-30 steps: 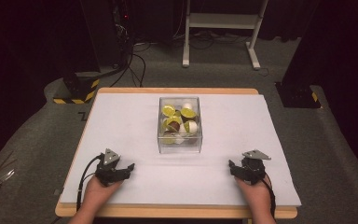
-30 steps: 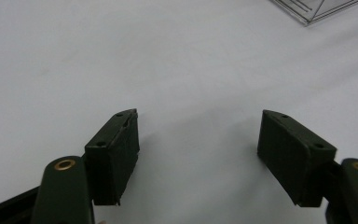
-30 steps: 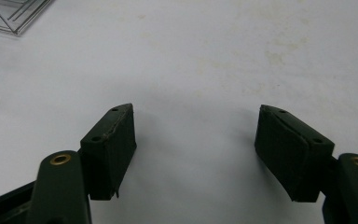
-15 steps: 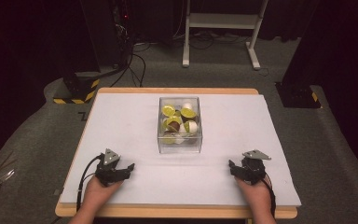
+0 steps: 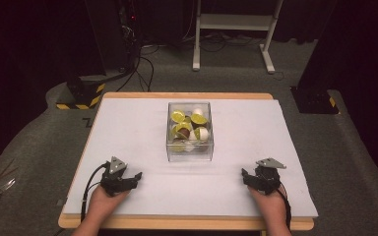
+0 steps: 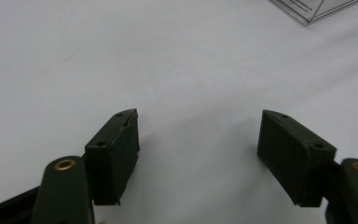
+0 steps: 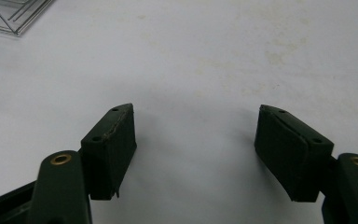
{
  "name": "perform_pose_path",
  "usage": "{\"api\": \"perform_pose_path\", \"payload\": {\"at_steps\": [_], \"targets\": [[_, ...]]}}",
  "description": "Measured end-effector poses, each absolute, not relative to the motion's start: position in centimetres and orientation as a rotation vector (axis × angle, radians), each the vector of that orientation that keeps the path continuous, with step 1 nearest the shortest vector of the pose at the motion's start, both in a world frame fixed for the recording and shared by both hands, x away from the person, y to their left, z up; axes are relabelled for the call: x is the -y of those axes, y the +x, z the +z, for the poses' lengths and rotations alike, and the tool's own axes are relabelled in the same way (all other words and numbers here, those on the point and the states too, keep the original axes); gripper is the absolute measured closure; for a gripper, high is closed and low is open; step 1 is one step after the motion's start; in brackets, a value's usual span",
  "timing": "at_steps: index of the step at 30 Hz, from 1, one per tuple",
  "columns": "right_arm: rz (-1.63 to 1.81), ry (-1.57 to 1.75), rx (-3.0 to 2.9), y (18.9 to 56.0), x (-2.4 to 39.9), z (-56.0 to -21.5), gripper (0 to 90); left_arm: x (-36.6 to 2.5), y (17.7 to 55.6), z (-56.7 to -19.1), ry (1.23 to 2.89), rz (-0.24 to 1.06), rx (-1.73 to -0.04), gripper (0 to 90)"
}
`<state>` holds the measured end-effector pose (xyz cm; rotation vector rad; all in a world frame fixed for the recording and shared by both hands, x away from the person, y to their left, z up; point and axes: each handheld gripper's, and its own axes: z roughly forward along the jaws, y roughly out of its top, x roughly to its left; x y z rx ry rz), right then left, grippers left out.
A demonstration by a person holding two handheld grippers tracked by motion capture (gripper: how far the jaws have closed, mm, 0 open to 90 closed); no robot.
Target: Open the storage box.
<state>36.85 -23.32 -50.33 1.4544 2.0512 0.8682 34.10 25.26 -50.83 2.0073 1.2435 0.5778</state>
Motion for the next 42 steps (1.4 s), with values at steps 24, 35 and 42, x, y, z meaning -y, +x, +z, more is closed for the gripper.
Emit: {"api": "perform_pose_path", "payload": {"at_steps": [24, 35, 42], "targets": [[0.923, 1.402, -2.037, 36.1, 23.6, -49.8, 37.9, -25.3, 34.1, -50.8, 2.009, 0.577, -1.245, 29.5], [0.963, 1.345, -2.070, 35.6, 22.9, -49.2, 42.2, -25.3, 34.1, -50.8, 2.009, 0.577, -1.245, 29.5], [0.976, 1.281, -2.093, 35.2, 22.2, -49.0, 47.6, -25.3, 34.1, -50.8, 2.007, 0.579, -1.244, 29.5]]}}
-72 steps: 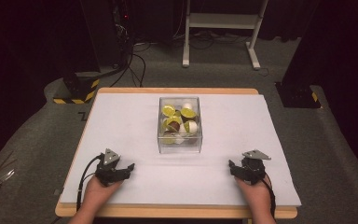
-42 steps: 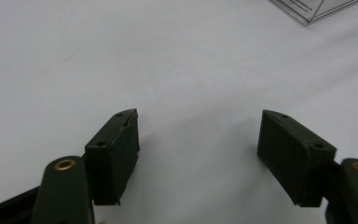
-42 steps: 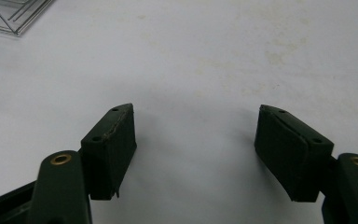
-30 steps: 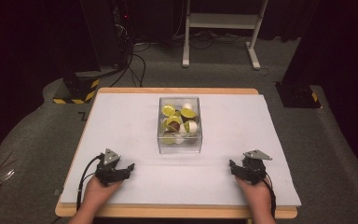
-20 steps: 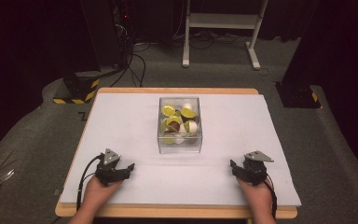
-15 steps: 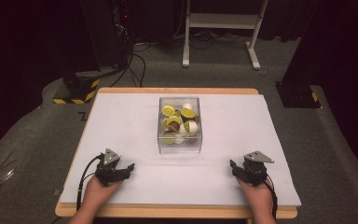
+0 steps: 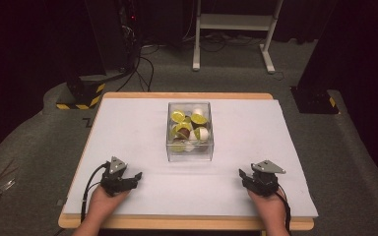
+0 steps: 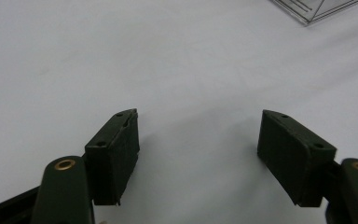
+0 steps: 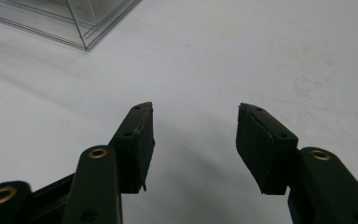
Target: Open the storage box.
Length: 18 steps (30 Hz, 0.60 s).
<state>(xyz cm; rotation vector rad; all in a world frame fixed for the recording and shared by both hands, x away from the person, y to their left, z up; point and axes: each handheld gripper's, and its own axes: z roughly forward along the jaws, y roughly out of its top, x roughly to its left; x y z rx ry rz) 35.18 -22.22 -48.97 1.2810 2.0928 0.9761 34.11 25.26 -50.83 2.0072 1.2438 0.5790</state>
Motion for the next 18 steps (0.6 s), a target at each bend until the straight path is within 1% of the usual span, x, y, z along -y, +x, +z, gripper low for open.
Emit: {"api": "perform_pose_path", "payload": {"at_steps": [6, 14, 18], "targets": [[1.007, 1.246, -2.134, 35.3, 21.5, -48.9, 50.4, -25.2, 34.1, -50.8, 2.004, 0.576, -1.246, 29.5], [1.020, 1.241, -2.176, 35.3, 20.1, -48.4, 49.2, -25.2, 34.1, -50.9, 2.002, 0.575, -1.247, 29.5], [1.060, 1.196, -2.185, 35.2, 19.2, -47.6, 51.8, -25.2, 34.1, -50.8, 2.004, 0.575, -1.246, 29.5]]}}
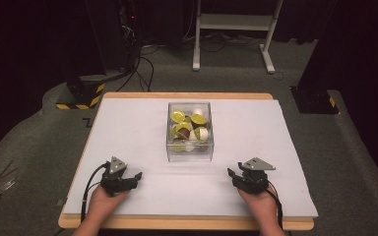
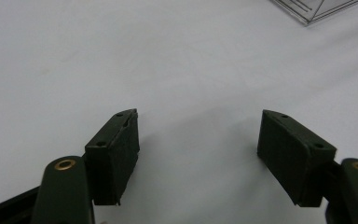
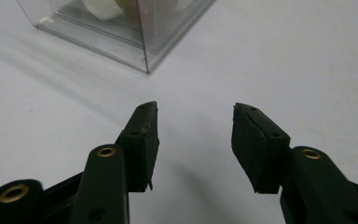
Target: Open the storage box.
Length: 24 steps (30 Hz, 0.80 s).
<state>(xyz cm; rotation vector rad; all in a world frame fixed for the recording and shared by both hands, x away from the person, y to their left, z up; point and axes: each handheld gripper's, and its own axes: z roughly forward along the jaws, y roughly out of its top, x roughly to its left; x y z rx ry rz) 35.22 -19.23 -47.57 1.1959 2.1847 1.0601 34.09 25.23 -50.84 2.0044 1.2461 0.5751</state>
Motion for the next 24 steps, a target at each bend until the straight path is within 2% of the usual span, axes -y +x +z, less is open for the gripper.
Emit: {"api": "perform_pose_path", "payload": {"at_steps": [5, 12, 24], "targets": [[1.105, 1.187, -2.171, 35.2, 18.4, -46.7, 52.7, -25.2, 34.1, -50.8, 2.006, 0.575, -1.246, 29.5], [1.198, 1.147, -2.170, 35.3, 16.2, -46.2, 47.3, -25.2, 34.1, -50.8, 2.005, 0.574, -1.247, 29.5], [1.281, 1.022, -2.223, 36.2, 11.9, -45.5, 46.7, -25.2, 34.1, -50.8, 2.006, 0.577, -1.245, 29.6]]}}
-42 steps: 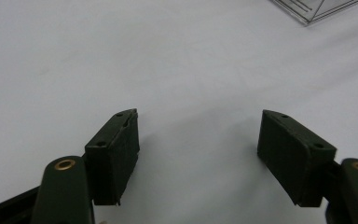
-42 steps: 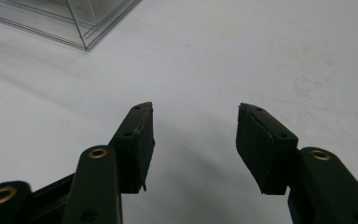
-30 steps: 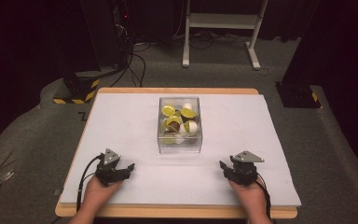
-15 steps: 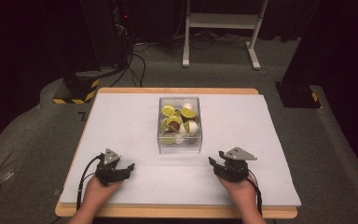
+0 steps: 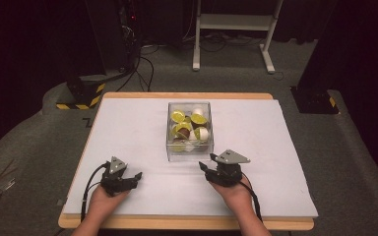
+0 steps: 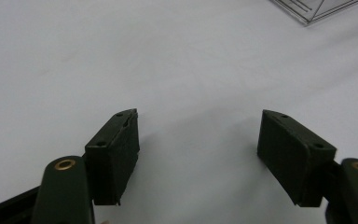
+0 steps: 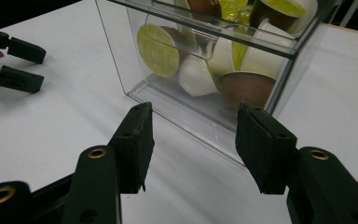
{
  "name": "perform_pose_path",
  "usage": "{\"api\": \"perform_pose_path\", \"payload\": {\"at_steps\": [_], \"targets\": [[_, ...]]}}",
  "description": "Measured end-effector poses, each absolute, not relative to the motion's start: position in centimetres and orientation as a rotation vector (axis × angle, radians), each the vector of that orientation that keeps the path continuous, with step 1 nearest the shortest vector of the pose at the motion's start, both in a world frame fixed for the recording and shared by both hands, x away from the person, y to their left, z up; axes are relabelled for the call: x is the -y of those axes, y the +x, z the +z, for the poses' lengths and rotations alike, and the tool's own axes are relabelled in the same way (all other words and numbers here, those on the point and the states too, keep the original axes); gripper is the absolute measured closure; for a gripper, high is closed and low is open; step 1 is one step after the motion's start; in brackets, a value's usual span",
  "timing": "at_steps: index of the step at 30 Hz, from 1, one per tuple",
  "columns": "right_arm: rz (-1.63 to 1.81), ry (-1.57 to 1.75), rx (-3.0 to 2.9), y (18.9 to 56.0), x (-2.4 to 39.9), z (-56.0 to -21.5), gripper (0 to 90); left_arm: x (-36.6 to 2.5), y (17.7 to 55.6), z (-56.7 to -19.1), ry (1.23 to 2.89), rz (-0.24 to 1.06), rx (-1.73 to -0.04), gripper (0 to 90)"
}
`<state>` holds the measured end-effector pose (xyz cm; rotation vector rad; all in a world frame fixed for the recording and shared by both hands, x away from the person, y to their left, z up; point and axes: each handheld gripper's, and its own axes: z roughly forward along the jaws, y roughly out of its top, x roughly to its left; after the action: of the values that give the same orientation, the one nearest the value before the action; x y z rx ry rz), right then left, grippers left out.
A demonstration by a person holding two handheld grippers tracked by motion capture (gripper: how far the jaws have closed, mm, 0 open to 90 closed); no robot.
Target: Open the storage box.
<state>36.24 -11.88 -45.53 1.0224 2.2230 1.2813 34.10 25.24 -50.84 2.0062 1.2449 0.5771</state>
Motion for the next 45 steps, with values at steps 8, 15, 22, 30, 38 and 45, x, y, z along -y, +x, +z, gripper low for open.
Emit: {"api": "perform_pose_path", "payload": {"at_steps": [8, 15, 22, 30, 38, 45], "targets": [[1.308, 1.009, -2.213, 37.5, 10.7, -45.7, 52.3, -25.3, 34.1, -50.8, 2.005, 0.581, -1.245, 30.4], [1.333, 1.017, -2.192, 38.7, 10.2, -45.9, 54.5, -25.2, 34.1, -50.8, 2.002, 0.577, -1.247, 30.4], [1.352, 1.019, -2.175, 39.2, 9.8, -46.0, 54.6, -25.2, 34.1, -50.8, 2.004, 0.577, -1.247, 30.4], [1.376, 1.008, -2.184, 40.0, 9.6, -46.2, 58.3, -25.2, 34.1, -50.8, 2.003, 0.576, -1.248, 30.1], [1.391, 0.987, -2.193, 40.4, 9.3, -46.3, 61.4, -25.2, 34.1, -50.8, 2.002, 0.575, -1.248, 30.0], [1.413, 0.984, -2.200, 40.8, 9.2, -46.5, 63.0, -25.2, 34.1, -50.8, 2.002, 0.576, -1.248, 30.0]]}}
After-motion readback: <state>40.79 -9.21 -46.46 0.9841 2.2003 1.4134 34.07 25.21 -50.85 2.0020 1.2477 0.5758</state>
